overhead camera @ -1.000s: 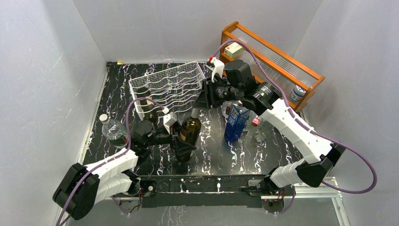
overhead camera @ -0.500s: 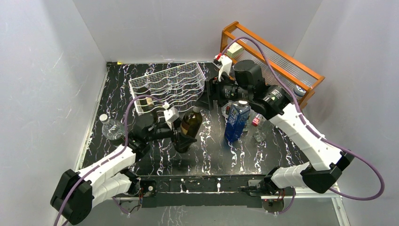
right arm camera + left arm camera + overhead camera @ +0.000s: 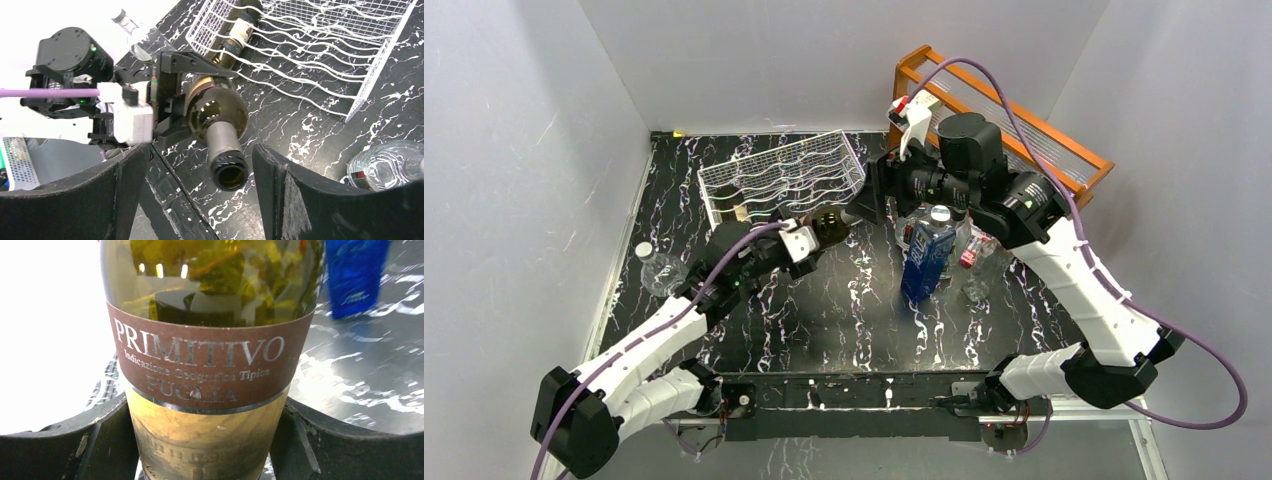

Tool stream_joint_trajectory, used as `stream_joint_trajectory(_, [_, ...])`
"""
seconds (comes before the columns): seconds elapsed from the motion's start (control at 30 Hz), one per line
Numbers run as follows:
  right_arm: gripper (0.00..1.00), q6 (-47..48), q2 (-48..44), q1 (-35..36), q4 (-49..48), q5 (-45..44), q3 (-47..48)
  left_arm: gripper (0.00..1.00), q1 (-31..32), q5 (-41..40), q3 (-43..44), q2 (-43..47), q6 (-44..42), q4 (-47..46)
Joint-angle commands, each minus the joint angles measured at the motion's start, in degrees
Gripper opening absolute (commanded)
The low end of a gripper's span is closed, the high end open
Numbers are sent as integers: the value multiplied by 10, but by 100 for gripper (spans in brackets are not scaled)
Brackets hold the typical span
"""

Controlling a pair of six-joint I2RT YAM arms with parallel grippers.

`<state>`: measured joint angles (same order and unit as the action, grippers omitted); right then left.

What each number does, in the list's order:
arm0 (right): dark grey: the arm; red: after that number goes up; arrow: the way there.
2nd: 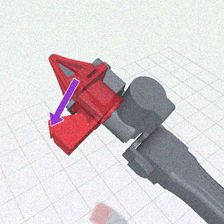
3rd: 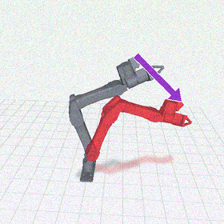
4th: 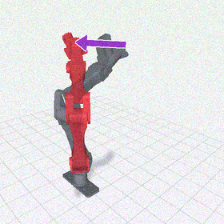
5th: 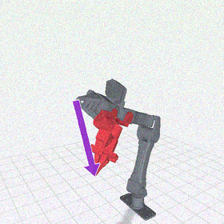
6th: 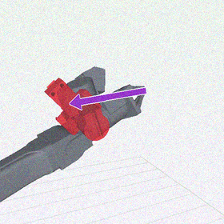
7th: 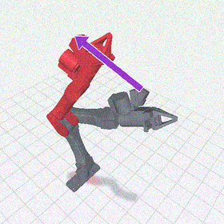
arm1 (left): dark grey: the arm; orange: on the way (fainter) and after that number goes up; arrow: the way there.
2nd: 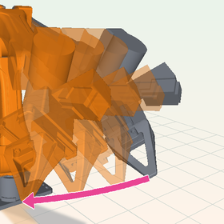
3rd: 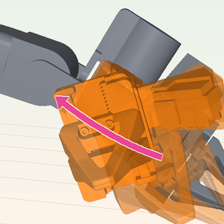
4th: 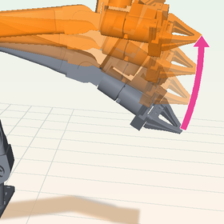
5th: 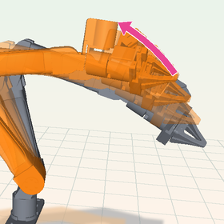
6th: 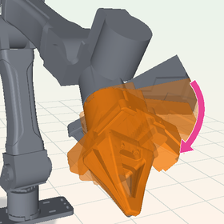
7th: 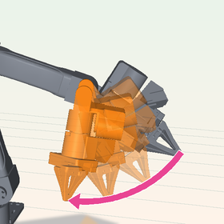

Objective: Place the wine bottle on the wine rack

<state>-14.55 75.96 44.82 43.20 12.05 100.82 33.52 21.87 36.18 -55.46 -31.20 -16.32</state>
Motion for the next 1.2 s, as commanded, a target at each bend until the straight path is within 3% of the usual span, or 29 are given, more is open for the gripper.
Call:
stream_joint_trajectory(0.0, [85,7,-30,-2,-16,21,26,0,2,-57,62,3,-188,-23])
stream_joint_trajectory(0.3, [84,34,22,-2,55,-35,36,0,1,-56,57,-12,-319,-39])
stream_joint_trajectory(0.57, [81,109,86,1,119,-9,21,0,1,-40,23,-4,-384,-73])
stream_joint_trajectory(0.83, [82,136,119,71,136,-61,-11,0,1,-32,-16,18,-381,-67])
stream_joint_trajectory(1.17, [79,123,166,76,151,-30,-12,0,2,-32,-48,42,-398,-93])
